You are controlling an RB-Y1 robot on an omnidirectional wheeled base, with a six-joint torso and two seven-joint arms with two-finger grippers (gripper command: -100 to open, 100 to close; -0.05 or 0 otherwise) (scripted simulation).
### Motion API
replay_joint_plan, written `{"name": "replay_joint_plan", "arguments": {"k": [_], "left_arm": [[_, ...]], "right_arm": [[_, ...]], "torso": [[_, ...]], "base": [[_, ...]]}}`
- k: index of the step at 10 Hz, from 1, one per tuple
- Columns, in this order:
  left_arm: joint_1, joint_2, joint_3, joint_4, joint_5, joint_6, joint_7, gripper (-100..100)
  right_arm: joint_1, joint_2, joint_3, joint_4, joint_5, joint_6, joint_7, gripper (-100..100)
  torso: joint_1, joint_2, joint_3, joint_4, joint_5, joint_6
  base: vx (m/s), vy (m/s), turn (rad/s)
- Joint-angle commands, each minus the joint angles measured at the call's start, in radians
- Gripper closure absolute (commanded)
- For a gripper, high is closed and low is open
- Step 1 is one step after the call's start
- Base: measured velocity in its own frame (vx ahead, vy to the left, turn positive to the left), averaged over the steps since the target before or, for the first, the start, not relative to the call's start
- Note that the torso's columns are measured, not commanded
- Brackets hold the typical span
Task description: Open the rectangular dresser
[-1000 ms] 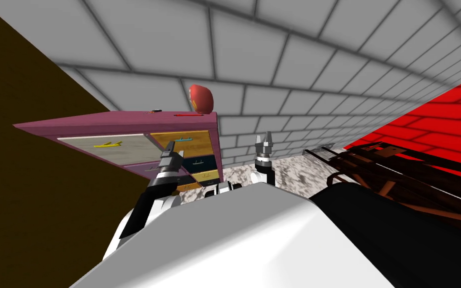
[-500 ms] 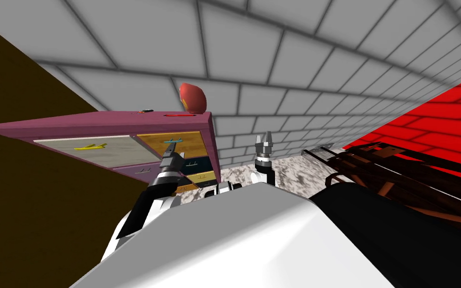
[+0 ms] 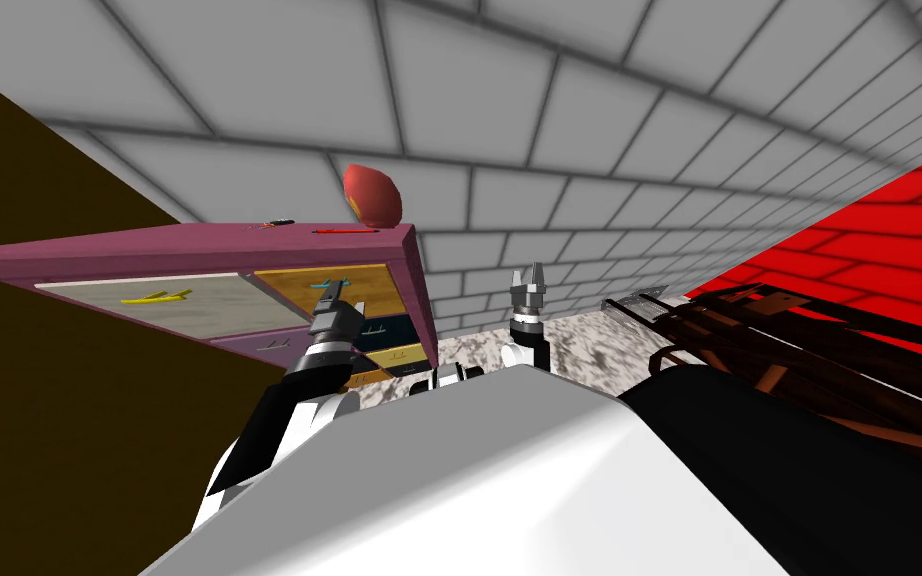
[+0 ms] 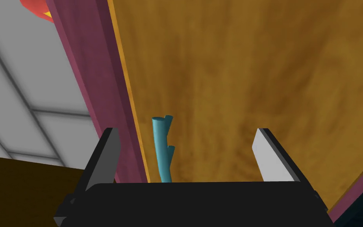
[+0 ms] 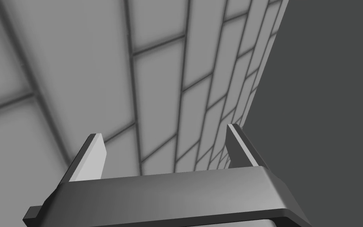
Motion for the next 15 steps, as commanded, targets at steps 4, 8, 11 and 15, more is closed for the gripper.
{"name": "replay_joint_plan", "arguments": {"k": [4, 8, 11, 15], "left_arm": [[-0.006, -0.002, 0.001, -0.018, -0.002, 0.023, -0.002, 100], [-0.021, -0.002, -0.002, -0.037, -0.002, 0.044, -0.004, 100], [-0.030, 0.000, -0.005, -0.045, -0.002, 0.089, -0.006, 100], [-0.034, 0.002, -0.010, -0.046, -0.001, 0.085, -0.007, 100]], "right_arm": [[0.000, 0.000, 0.000, 0.000, 0.000, 0.000, 0.000, 0], [0.000, 0.000, 0.000, 0.000, 0.000, 0.000, 0.000, 0], [0.000, 0.000, 0.000, 0.000, 0.000, 0.000, 0.000, 0], [0.000, 0.000, 0.000, 0.000, 0.000, 0.000, 0.000, 0]], "torso": [[-0.003, 0.001, 0.000, 0.000, -0.001, 0.000], [-0.001, -0.007, -0.003, -0.006, 0.002, 0.001], [-0.002, -0.006, -0.002, -0.006, 0.002, 0.001], [-0.001, -0.005, -0.001, -0.007, 0.003, 0.001]], "base": [[0.049, 0.000, 0.002], [-0.101, 0.007, 0.018], [-0.124, 0.002, 0.020], [-0.124, 0.007, 0.019]]}}
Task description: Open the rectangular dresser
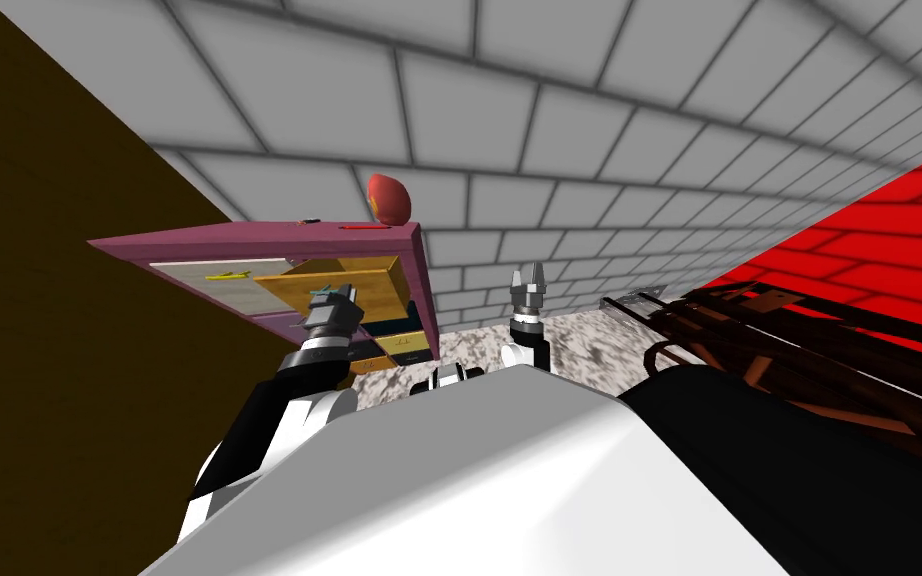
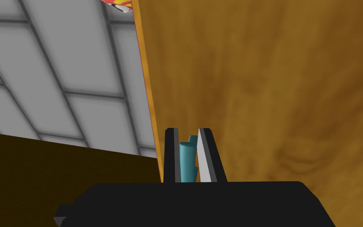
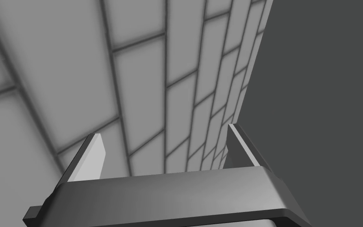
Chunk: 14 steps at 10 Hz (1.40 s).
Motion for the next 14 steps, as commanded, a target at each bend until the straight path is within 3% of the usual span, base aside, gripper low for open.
{"name": "replay_joint_plan", "arguments": {"k": [1, 2, 11, 14], "left_arm": [[0.010, 0.005, -0.007, 0.002, 0.002, 0.024, -0.002, 100], [-0.043, -0.002, 0.004, 0.000, -0.001, 0.048, -0.004, -100], [-0.271, -0.038, 0.028, 0.002, -0.022, 0.263, -0.024, -100], [-0.373, -0.055, 0.040, 0.003, -0.033, 0.357, -0.034, -100]], "right_arm": [[0.000, 0.000, 0.000, 0.000, 0.000, 0.000, 0.000, 0], [0.000, 0.000, 0.000, 0.000, 0.000, 0.000, 0.000, 0], [0.000, 0.000, 0.000, 0.000, 0.000, 0.000, 0.000, 0], [0.000, 0.000, 0.000, 0.000, 0.000, 0.000, 0.000, 0]], "torso": [[0.001, 0.001, 0.001, 0.000, 0.001, 0.000], [0.001, 0.000, 0.000, -0.001, 0.001, 0.000], [-0.002, 0.005, 0.001, 0.008, -0.004, -0.001], [-0.002, 0.004, 0.000, 0.007, -0.004, -0.001]], "base": [[-0.199, 0.013, 0.011], [-0.108, 0.003, 0.038], [-0.013, 0.005, 0.032], [-0.029, 0.007, 0.040]]}}
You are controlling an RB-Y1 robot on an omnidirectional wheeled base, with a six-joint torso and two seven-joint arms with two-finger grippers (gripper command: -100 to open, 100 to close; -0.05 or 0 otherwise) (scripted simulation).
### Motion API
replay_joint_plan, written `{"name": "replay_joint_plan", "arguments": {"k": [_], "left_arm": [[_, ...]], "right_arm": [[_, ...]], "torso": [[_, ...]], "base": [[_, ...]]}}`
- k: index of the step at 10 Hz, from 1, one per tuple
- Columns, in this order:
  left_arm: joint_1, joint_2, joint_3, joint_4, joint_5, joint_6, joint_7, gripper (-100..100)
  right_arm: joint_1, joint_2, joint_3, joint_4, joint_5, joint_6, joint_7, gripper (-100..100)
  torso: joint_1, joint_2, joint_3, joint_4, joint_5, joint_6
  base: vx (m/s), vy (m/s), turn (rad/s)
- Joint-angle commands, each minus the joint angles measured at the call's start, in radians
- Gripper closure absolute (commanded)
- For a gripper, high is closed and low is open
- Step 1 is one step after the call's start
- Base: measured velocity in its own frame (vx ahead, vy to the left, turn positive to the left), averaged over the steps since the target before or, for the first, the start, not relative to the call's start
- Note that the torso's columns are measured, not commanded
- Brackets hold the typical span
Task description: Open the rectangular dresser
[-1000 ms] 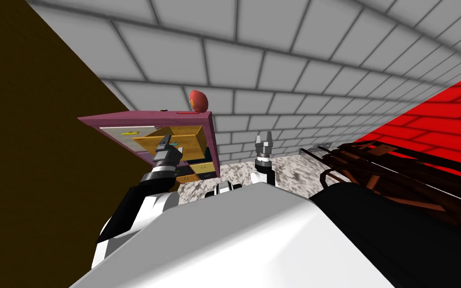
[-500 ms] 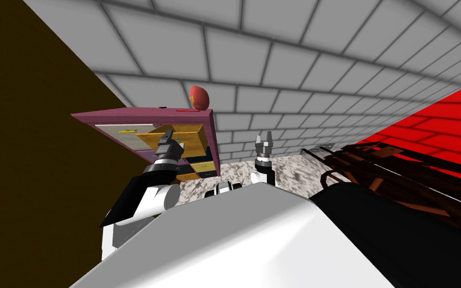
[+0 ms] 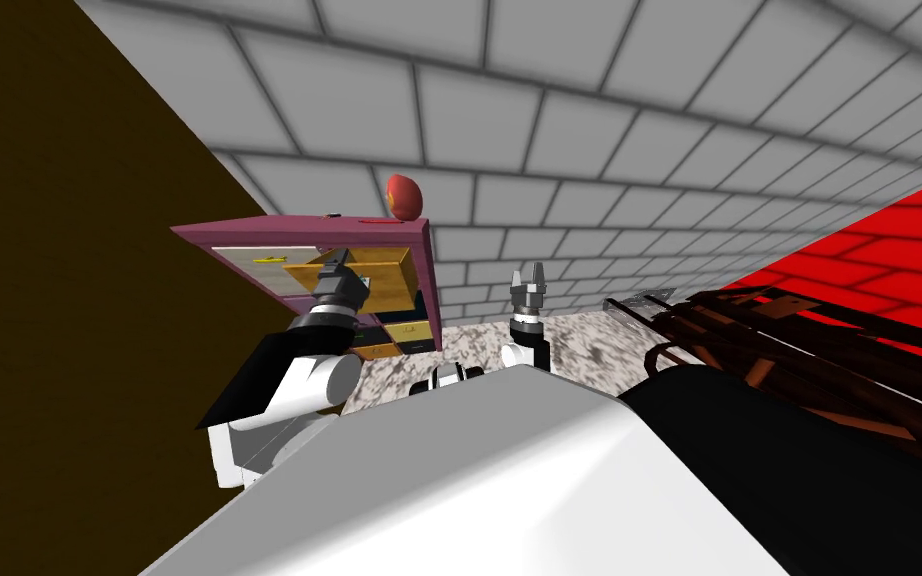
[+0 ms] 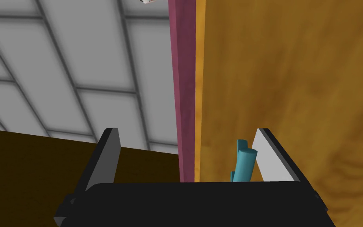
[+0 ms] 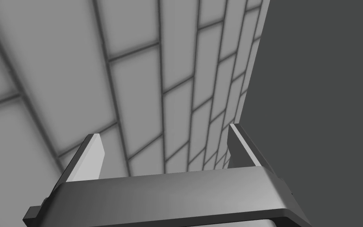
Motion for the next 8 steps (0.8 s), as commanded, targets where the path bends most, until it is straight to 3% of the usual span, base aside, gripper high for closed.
{"name": "replay_joint_plan", "arguments": {"k": [1, 2, 3, 8], "left_arm": [[-0.062, -0.013, 0.001, 0.000, -0.009, 0.063, -0.007, -100], [-0.048, -0.009, 0.003, 0.002, -0.006, 0.056, -0.005, -100], [-0.049, -0.009, 0.003, 0.002, -0.006, 0.060, -0.006, 0], [-0.048, -0.009, 0.004, 0.004, -0.007, 0.061, -0.006, 0]], "right_arm": [[0.000, 0.000, 0.000, 0.000, 0.000, 0.000, 0.000, 0], [0.000, 0.000, 0.000, 0.000, 0.000, 0.000, 0.000, 0], [0.000, 0.000, 0.000, 0.000, 0.000, 0.000, 0.000, 0], [0.000, 0.000, 0.000, 0.000, 0.000, 0.000, 0.000, 0]], "torso": [[0.000, 0.001, 0.000, 0.002, -0.001, 0.000], [-0.001, 0.002, 0.001, 0.003, -0.001, 0.000], [-0.002, 0.002, 0.001, 0.002, -0.001, 0.000], [-0.001, 0.001, 0.001, 0.000, 0.000, 0.000]], "base": [[-0.020, 0.004, 0.018], [0.000, 0.000, 0.000], [0.000, 0.000, 0.000], [0.000, 0.000, 0.000]]}}
